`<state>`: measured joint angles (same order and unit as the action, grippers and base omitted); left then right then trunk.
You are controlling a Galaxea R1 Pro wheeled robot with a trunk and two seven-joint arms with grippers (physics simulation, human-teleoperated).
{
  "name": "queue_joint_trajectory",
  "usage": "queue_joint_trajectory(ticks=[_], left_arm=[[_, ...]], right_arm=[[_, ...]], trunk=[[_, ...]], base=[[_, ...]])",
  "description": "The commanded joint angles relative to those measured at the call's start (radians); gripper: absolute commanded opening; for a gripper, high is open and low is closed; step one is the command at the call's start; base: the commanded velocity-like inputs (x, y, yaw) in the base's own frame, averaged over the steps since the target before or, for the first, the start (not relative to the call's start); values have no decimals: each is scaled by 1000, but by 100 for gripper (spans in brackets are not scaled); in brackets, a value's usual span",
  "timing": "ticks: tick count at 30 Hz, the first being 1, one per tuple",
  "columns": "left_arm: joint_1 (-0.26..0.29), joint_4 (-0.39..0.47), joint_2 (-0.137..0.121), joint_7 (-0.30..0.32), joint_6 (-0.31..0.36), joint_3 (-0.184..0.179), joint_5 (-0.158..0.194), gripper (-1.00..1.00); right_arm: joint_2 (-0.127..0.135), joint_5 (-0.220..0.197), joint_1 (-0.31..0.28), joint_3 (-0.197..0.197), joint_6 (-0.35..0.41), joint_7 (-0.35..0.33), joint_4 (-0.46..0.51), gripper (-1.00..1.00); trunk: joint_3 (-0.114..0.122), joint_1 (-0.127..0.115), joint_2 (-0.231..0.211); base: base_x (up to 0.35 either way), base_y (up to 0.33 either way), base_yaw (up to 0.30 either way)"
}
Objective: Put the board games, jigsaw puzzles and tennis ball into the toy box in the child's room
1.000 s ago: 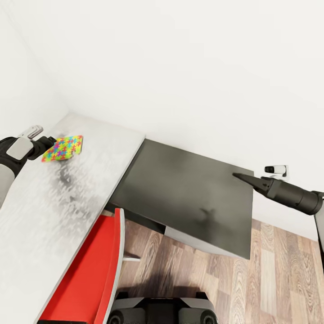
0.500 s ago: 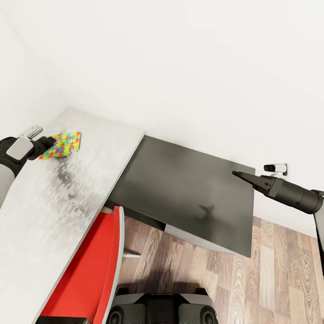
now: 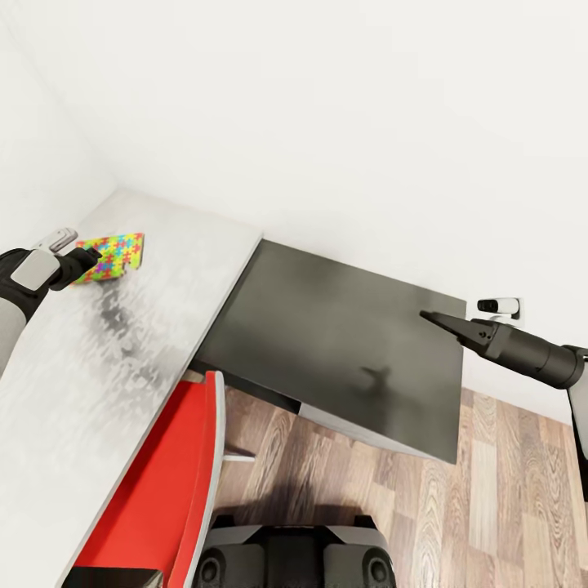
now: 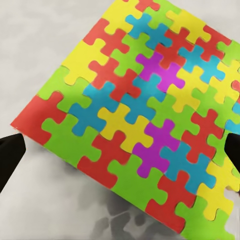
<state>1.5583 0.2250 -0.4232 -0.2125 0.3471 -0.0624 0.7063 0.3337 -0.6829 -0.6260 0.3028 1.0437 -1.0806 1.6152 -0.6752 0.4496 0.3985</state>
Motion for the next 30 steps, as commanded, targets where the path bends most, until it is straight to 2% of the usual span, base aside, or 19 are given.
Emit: queue_joint_trajectory(ticks=[1, 14, 30], left_arm=[[0, 2, -1, -7, 4, -7, 10, 100], [2, 2, -2, -9, 5, -7, 9, 100], [10, 4, -2, -23, 8, -7, 1, 100]], right_arm=[[0, 2, -1, 1, 4, -4, 0, 100], [4, 2, 3, 0, 4, -2, 0, 100], [5, 0, 7, 4, 4, 2, 0, 100]], trunk=[[-3, 0, 2], [-22, 0, 2], [-26, 0, 2]], base=[[0, 0, 0], [0, 0, 3], [0, 0, 1]])
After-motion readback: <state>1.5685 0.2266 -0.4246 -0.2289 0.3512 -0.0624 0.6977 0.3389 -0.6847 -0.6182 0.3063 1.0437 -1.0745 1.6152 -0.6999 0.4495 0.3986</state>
